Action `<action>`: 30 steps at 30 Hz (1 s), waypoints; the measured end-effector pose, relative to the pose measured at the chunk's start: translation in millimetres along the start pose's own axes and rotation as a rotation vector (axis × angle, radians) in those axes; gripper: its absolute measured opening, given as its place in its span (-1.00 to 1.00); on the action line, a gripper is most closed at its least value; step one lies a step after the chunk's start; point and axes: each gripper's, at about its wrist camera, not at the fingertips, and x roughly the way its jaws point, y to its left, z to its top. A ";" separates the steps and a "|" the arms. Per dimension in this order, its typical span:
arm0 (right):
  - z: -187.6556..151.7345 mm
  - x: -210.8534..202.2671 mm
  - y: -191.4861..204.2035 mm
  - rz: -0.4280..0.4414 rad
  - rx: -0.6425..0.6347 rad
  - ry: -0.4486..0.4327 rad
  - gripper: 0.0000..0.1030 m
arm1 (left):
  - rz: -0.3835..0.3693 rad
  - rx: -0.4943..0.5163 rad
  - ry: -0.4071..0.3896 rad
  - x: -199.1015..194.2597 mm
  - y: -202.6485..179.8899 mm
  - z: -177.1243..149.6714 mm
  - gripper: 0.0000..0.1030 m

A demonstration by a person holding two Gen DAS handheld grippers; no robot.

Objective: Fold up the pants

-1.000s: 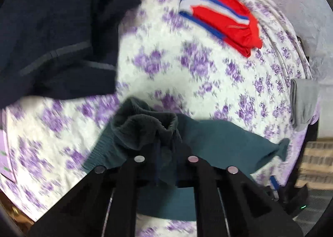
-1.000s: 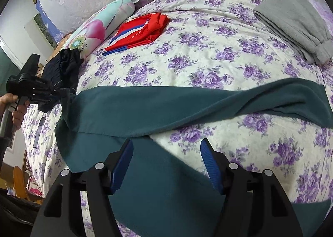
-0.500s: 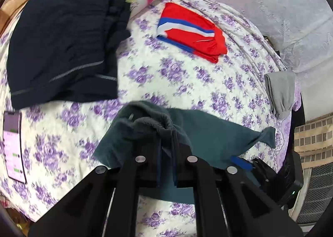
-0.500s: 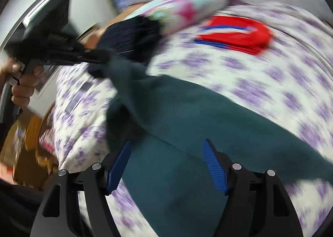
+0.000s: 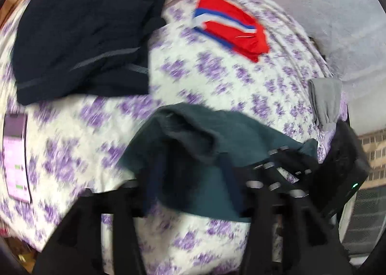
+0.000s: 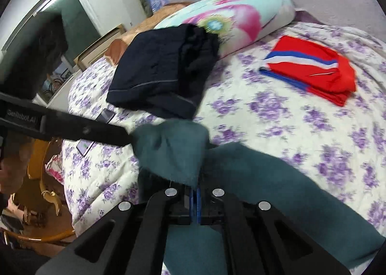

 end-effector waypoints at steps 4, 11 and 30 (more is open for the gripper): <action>-7.4 -3.2 6.4 0.002 -0.017 0.008 -0.96 | -0.071 -0.085 0.077 9.8 19.7 -1.4 0.18; -16.9 -3.4 12.7 0.027 0.029 -0.001 -0.96 | -0.139 -0.182 0.139 36.0 25.2 6.1 0.36; -54.6 67.2 53.1 0.096 0.091 0.196 -0.19 | 0.188 -0.090 0.097 39.6 53.1 17.9 -0.67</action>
